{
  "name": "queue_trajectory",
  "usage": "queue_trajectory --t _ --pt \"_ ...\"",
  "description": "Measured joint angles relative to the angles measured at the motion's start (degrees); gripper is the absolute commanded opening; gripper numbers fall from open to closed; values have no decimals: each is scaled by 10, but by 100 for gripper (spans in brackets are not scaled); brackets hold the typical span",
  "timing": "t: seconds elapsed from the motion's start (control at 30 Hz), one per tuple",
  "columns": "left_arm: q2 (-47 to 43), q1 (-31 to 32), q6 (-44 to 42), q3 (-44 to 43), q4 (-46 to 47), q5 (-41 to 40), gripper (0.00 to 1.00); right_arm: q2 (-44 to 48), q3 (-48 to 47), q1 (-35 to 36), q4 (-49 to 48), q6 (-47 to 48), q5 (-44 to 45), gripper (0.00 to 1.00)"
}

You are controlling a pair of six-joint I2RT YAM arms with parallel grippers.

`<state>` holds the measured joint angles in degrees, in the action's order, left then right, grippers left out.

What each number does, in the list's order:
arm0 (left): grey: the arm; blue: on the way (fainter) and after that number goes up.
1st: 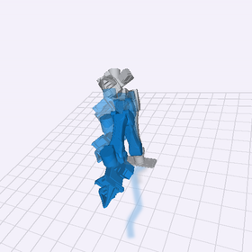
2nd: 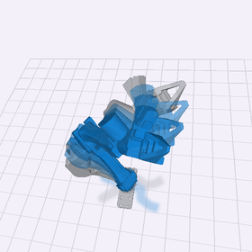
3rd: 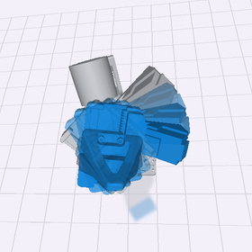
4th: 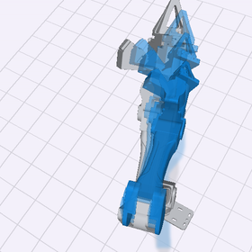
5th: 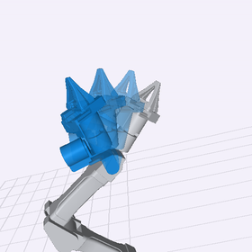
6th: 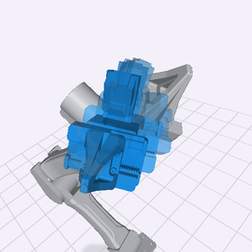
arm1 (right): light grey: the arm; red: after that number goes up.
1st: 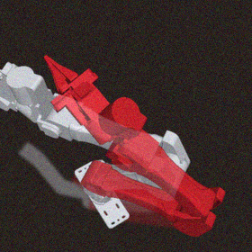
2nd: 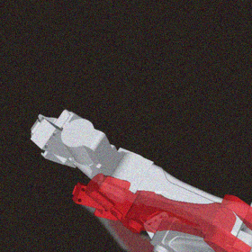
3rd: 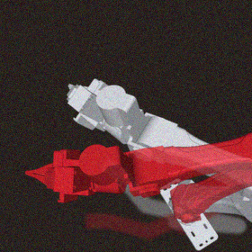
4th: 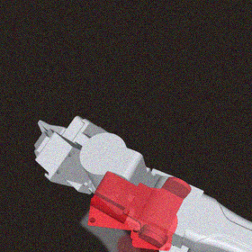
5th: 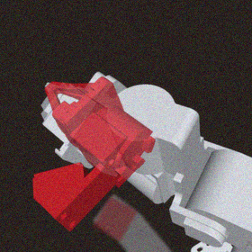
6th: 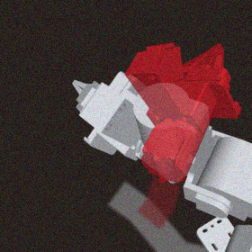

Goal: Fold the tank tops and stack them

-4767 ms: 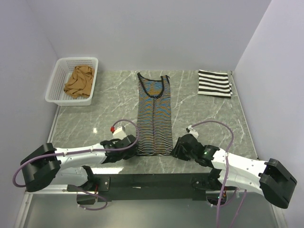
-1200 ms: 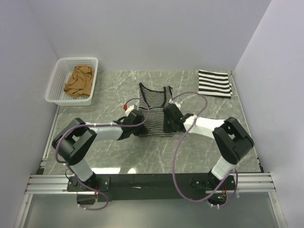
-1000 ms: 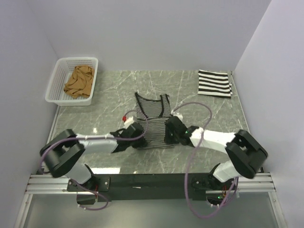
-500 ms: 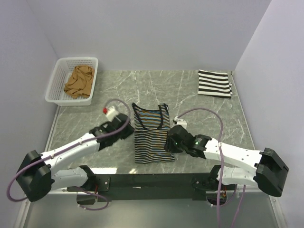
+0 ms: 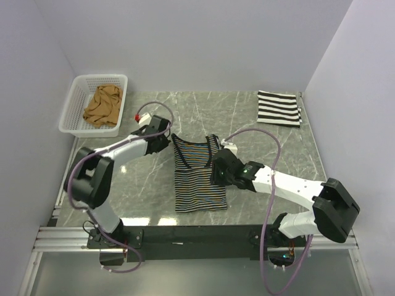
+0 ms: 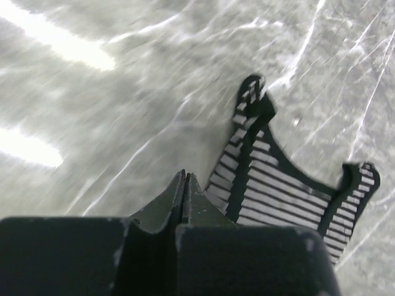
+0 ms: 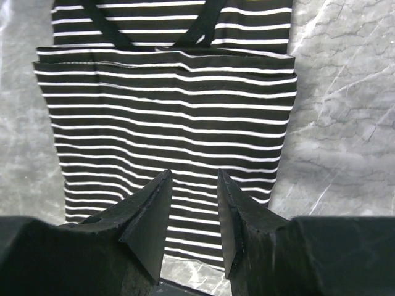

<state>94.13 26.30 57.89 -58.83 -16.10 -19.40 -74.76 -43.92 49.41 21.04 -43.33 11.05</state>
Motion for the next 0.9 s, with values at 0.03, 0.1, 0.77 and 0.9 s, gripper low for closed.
queue_trajectory --t 0.03,0.1,0.77,0.9 --pt "21 -1 -4 -16 4 3 1 -4 0 -3 -2 2 -2 42" --pt "54 -1 -14 -42 5 11 1 -7 0 -7 -5 4 -4 42" --pt "240 -1 -63 -223 19 87 1 6 5 -24 -17 10 -16 42" --pt "252 -1 -64 -230 25 98 1 6 12 -25 -24 10 -18 42"
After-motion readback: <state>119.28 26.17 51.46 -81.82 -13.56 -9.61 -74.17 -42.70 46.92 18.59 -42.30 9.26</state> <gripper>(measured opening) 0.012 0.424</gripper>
